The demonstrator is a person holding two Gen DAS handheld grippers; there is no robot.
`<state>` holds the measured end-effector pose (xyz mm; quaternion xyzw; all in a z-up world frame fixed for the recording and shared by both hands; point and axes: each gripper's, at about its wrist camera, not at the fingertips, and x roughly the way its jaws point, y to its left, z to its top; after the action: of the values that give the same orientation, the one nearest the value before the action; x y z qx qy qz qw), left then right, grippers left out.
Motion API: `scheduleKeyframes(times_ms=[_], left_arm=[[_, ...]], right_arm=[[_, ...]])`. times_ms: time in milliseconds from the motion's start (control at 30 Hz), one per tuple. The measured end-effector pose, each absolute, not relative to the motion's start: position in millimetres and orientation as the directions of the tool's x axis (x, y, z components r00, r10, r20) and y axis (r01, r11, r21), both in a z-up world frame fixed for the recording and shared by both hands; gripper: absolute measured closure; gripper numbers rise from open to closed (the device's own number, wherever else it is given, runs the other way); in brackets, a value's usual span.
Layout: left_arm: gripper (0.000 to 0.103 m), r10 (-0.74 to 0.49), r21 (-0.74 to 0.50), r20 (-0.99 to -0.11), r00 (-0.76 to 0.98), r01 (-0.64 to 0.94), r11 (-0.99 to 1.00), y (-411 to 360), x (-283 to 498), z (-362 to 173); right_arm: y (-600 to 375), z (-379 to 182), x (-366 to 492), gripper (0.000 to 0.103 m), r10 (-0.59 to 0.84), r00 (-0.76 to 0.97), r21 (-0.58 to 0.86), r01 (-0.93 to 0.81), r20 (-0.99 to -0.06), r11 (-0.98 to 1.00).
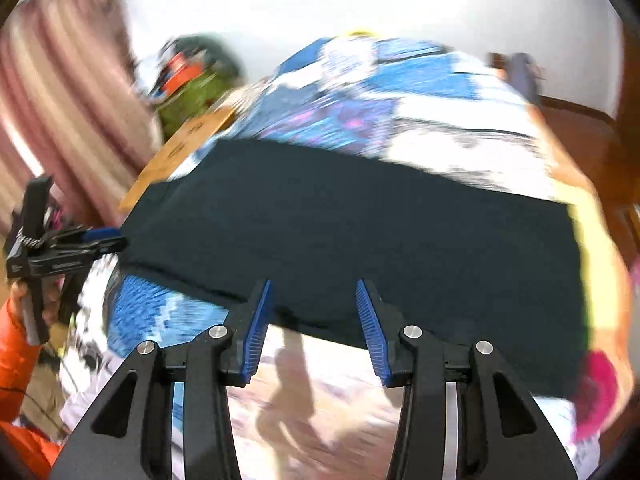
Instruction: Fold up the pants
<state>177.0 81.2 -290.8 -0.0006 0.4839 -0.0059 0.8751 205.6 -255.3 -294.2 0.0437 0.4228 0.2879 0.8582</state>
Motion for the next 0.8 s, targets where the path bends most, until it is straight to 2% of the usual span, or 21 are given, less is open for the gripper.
scheduleKeyframes(times_ms=[133,333,500,567,667,800], left_arm=[[0.045,-0.041,-0.013,-0.824,0.565,0.052,0.999,46.0,206.8,-271.5],[0.045,-0.099,-0.043,-0.842,0.531,0.116,0.992,-21.0,260.8,-275.4],[0.045,-0.120,-0.045,-0.871,0.476,0.166,0.985,-62.8,285.7,-300.6],[0.045,-0.115,-0.036,-0.888,0.445,0.183,0.982,-74.3,291.5,-314.3],[0.044,-0.097,-0.020,-0.916,0.388,0.197,0.980,-84.2,296.8,-338.6],[0.038,-0.082,0.007,-0.905,0.416,0.207,0.978,-90.0,295.5,-341.8]], right_arm=[[-316.1,-290.9,209.2,0.058,0.448,0.571,0.312,-0.324,-0.688,0.893],[-393.4,-303.4,232.9,0.058,0.354,0.623,0.328,-0.161,-0.698,0.931],[-410.2,-326.4,257.5,0.060,0.383,0.585,0.375,-0.141,-0.715,0.916],[-411.5,-332.6,260.6,0.065,0.392,0.574,0.379,-0.149,-0.719,0.914],[-411.0,-345.3,269.9,0.067,0.403,0.552,0.384,-0.156,-0.730,0.910],[-411.3,-352.4,272.5,0.075,0.401,0.548,0.367,-0.177,-0.734,0.913]])
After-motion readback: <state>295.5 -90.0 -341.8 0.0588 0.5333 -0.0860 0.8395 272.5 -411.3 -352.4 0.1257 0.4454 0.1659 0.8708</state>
